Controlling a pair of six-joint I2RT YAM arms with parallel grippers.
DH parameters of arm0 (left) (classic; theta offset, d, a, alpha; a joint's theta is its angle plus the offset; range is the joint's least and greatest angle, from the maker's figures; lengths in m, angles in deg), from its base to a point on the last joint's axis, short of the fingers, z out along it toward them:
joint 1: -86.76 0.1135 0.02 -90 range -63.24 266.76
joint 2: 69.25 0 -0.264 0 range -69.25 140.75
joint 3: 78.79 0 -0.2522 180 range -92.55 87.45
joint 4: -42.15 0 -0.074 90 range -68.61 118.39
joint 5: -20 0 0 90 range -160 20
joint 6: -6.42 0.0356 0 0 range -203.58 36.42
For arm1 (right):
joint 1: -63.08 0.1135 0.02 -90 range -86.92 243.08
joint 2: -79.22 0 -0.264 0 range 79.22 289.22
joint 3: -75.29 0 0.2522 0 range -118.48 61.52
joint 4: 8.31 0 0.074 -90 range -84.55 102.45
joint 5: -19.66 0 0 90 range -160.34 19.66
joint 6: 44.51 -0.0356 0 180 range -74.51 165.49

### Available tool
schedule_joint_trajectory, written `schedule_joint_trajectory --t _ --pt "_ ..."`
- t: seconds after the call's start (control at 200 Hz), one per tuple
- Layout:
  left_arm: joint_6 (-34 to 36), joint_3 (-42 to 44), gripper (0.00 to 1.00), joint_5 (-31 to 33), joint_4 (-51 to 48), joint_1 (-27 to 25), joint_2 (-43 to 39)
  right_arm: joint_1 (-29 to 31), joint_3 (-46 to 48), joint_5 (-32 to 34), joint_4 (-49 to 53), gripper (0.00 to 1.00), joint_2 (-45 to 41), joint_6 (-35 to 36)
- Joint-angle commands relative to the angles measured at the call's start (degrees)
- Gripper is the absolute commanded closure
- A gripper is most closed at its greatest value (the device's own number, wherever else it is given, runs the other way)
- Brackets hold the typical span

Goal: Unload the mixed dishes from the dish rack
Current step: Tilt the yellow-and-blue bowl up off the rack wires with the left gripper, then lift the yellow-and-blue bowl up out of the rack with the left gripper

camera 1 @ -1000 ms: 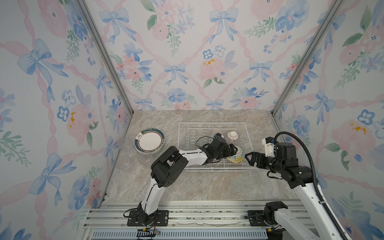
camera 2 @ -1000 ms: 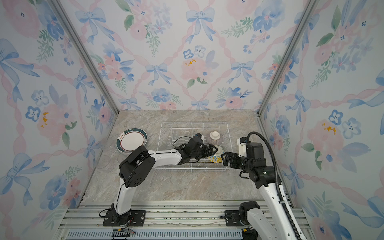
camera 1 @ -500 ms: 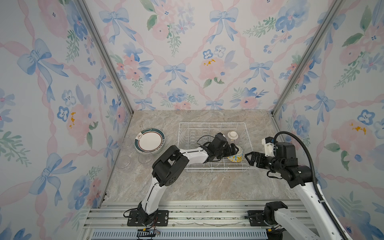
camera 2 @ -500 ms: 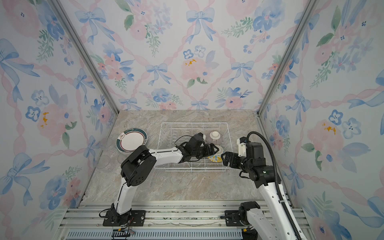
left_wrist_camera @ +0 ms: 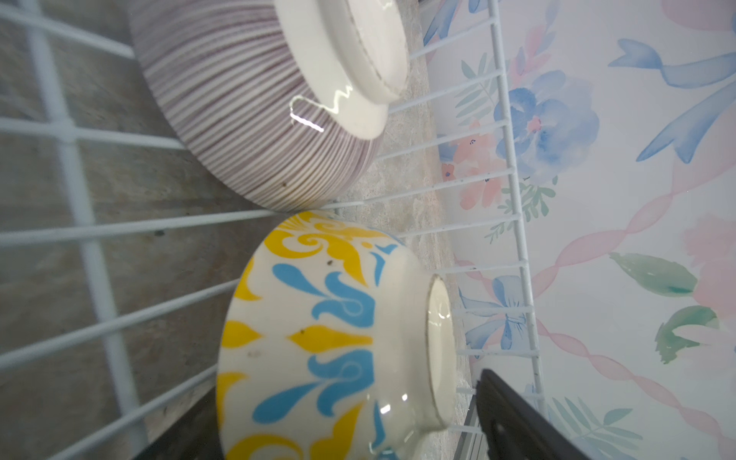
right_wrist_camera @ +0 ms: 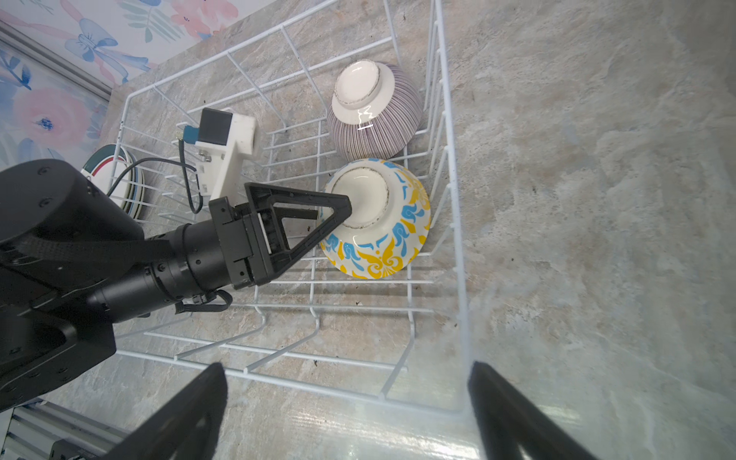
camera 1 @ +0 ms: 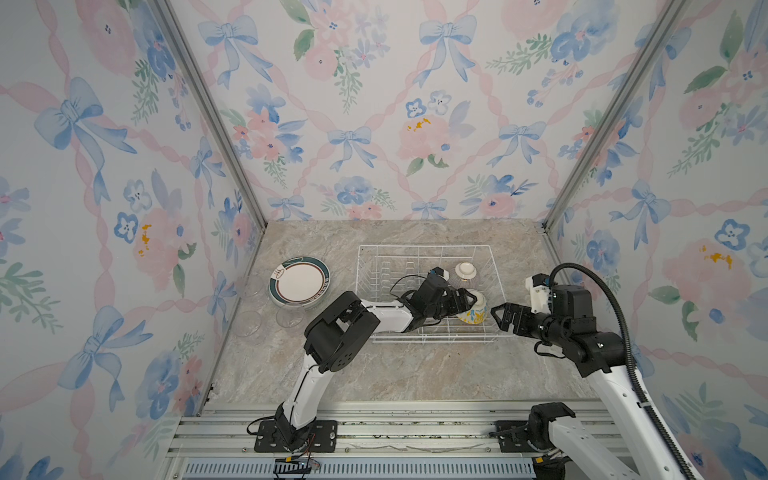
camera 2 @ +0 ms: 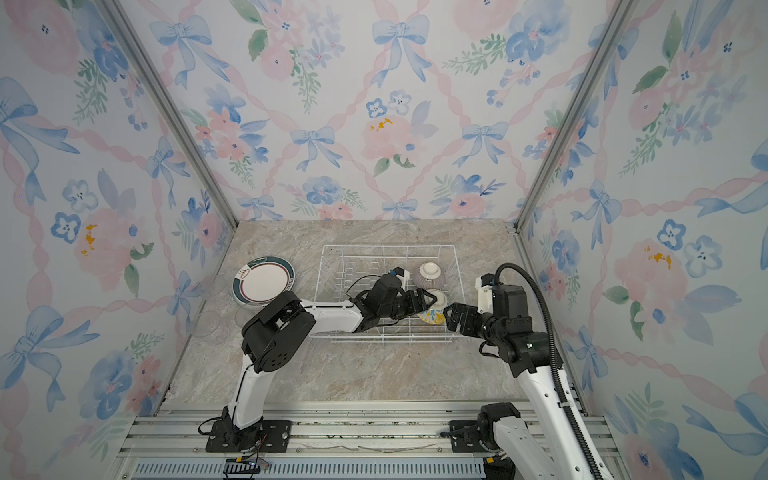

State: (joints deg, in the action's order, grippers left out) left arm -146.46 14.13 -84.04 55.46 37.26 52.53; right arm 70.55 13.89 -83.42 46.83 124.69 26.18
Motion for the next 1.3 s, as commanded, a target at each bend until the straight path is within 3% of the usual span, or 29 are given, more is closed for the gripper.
schedule_joint_trajectory --t 0.0,0.56,1.085,1.295 --pt "-1.2 0.9 0.14 -2.6 7.7 -0.3 0.7 -0.6 0.7 1.0 0.0 0.03 -0.5 -0.7" --pt "-3.6 -0.2 0.42 -4.5 15.2 -0.3 3.5 -0.7 0.5 1.8 0.1 0.03 -0.1 -0.6" --pt "-5.1 -1.7 0.83 -5.1 17.1 -0.3 6.0 -0.8 0.5 2.7 0.8 0.03 -0.8 -0.2" --pt "-5.3 -3.6 0.88 -6.1 17.1 -0.3 7.6 -0.8 0.0 2.9 1.1 0.03 -1.7 -0.4"
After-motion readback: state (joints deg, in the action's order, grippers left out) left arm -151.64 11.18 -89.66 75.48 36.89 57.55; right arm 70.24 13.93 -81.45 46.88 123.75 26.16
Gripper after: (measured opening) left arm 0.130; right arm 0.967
